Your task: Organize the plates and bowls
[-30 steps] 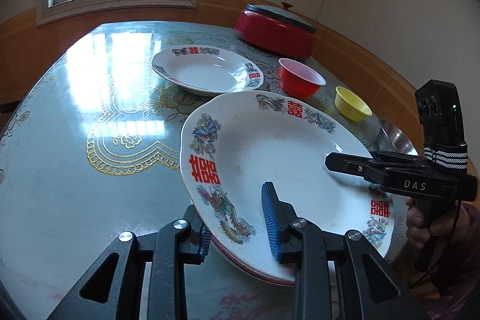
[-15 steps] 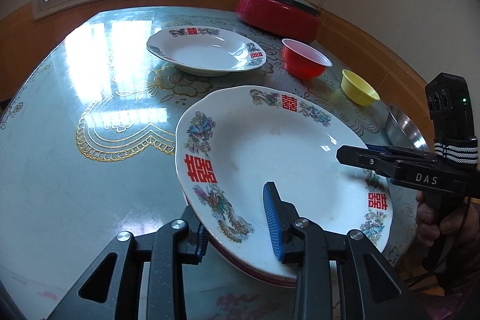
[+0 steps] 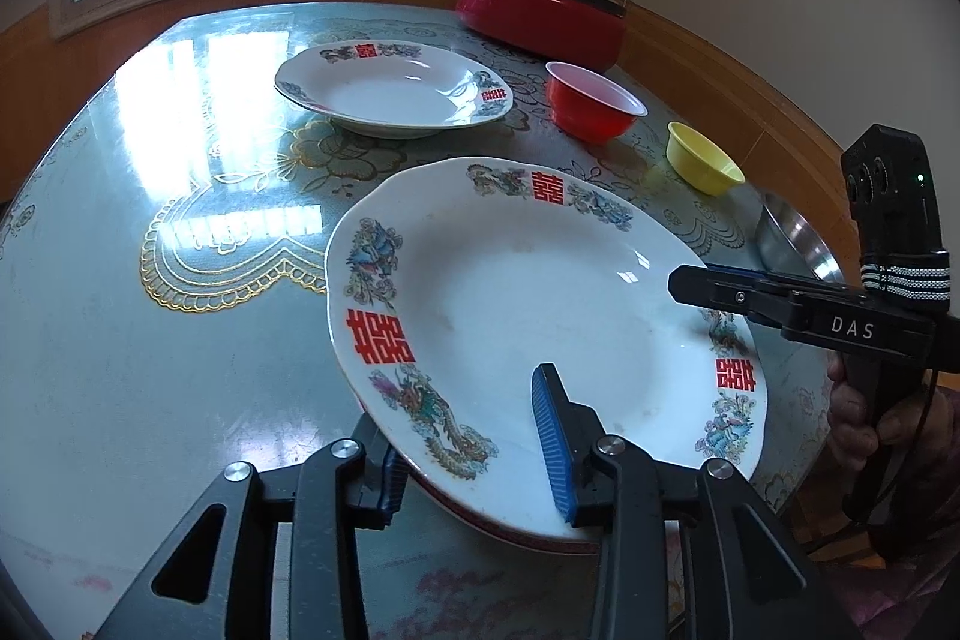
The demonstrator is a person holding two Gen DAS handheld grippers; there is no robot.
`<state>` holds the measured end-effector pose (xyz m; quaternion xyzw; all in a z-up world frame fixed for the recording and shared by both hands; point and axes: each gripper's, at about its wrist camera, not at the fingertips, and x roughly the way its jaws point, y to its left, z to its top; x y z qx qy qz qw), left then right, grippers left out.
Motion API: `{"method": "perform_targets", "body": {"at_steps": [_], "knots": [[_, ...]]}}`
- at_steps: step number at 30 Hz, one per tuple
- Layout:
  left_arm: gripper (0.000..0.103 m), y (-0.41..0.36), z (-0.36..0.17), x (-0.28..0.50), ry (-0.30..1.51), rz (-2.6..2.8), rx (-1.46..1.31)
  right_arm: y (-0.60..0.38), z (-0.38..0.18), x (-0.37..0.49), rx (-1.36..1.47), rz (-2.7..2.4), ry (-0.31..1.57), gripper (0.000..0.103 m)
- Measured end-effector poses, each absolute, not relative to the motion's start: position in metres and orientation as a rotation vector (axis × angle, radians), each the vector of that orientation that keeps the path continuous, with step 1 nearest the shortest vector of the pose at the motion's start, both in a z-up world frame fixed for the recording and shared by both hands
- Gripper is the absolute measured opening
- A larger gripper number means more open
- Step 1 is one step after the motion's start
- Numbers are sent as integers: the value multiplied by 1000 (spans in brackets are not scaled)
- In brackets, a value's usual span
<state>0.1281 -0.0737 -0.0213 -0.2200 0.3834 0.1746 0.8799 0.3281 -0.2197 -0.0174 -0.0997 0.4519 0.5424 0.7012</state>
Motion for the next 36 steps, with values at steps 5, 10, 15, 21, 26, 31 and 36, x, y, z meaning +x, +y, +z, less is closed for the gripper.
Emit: {"method": "perform_targets", "body": {"at_steps": [5,10,15,21,26,31,36], "knots": [[40,-78,-21,128,811,352,-450,-222,-17,331,-199,1208,1014,41],[41,-79,-20,126,811,347,-457,-225,-16,331,-185,1215,1020,41],[40,-88,-18,128,820,324,-429,-229,-10,334,-158,1217,999,41],[42,-97,-20,132,828,289,-429,-228,6,323,-188,1257,928,41],[38,-88,-22,123,821,322,-467,-232,4,332,-166,1193,931,41],[38,-90,-18,115,802,347,-462,-237,-8,359,-134,1083,999,41],[38,-87,-14,107,777,375,-481,-234,-19,359,-128,1113,1046,37]]}}
